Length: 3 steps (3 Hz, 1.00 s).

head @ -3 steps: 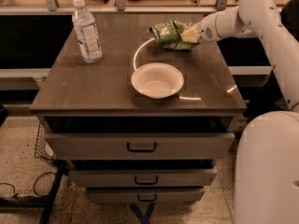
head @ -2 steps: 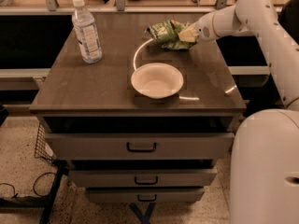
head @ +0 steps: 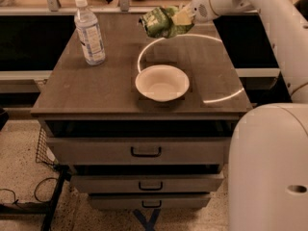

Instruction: Place green jalapeno chip bag into paper bowl

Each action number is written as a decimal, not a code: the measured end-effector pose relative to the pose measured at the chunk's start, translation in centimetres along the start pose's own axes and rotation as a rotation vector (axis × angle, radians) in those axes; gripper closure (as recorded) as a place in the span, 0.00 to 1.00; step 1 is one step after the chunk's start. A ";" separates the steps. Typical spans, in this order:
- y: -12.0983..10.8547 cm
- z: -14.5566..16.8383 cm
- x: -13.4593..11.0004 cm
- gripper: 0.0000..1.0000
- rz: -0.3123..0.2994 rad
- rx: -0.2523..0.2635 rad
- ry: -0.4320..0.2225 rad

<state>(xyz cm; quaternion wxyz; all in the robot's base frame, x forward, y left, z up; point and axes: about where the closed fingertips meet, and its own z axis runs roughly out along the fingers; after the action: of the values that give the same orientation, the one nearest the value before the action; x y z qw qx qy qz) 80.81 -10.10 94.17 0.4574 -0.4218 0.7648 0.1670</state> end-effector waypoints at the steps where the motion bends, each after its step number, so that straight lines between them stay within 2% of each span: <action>1: 1.8 -2.4 -3.1 1.00 -0.033 0.018 0.013; 2: 3.6 -5.9 -4.8 1.00 -0.047 0.049 0.017; 3: 5.6 -9.9 -5.2 1.00 -0.049 0.089 0.015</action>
Offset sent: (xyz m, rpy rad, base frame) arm -0.1058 0.0019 0.0992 -0.0766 -0.0707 -0.0518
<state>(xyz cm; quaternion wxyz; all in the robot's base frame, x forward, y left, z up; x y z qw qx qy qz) 72.00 -10.58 103.04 0.4741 -0.4210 0.7642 0.1185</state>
